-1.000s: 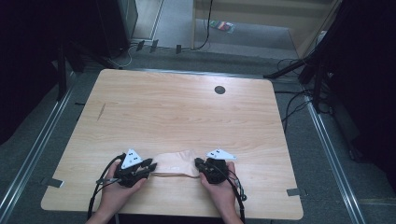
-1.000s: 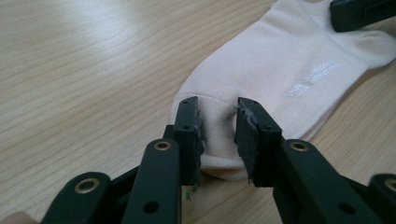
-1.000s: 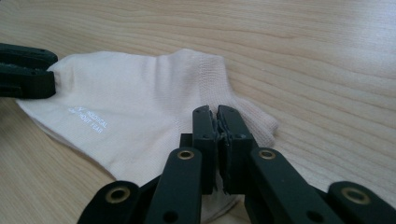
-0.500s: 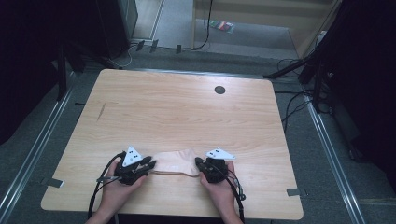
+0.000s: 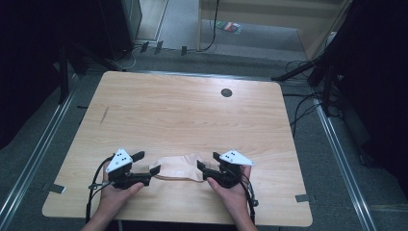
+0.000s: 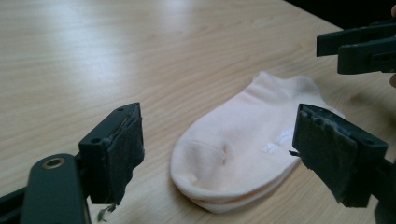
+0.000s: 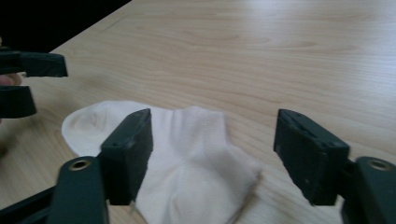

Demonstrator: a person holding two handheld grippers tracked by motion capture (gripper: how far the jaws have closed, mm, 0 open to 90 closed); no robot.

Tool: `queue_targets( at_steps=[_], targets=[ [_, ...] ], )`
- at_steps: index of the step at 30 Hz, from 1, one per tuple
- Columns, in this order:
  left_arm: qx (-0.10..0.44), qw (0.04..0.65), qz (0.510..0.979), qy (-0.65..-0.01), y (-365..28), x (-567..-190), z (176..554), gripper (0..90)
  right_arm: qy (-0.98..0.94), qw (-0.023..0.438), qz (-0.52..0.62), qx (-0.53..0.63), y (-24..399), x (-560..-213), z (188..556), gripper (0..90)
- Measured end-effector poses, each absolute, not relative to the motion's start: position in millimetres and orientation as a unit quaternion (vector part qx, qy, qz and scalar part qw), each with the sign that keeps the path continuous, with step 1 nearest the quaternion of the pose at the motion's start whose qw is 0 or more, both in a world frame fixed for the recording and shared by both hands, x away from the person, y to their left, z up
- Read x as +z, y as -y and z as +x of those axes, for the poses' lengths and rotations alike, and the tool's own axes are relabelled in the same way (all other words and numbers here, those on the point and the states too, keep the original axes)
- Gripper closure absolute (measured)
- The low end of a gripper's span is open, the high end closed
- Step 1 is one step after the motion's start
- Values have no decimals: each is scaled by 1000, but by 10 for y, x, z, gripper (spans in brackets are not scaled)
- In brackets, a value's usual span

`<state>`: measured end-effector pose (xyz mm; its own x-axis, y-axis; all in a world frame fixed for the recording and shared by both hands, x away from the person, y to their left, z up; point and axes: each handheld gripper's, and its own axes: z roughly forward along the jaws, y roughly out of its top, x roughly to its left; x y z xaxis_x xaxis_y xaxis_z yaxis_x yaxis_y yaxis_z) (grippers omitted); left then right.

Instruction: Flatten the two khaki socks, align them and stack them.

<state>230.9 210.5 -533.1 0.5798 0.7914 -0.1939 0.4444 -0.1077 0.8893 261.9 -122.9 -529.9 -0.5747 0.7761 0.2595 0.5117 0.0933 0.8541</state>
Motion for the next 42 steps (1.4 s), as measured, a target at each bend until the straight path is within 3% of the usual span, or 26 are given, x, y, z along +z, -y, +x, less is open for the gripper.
queue_targets(
  at_steps=[3, 6, 17, 42],
  targets=[
    [176, 516, 718, -432, -2194, -5309, 2324, 115, -718, 143, 460, 503, 1373, -5249, 2649, 161],
    [174, 518, 715, -436, -2256, -5301, 2333, 106, -716, 151, 464, 500, 1444, -5227, 2655, 141],
    [205, 503, 687, -483, -2690, -5292, 2381, 105, -690, 170, 498, 498, 1887, -5186, 2689, 141],
    [245, 458, 672, -529, -3326, -5438, 2262, 100, -681, 198, 532, 462, 2508, -5303, 2579, 140]
  ],
)
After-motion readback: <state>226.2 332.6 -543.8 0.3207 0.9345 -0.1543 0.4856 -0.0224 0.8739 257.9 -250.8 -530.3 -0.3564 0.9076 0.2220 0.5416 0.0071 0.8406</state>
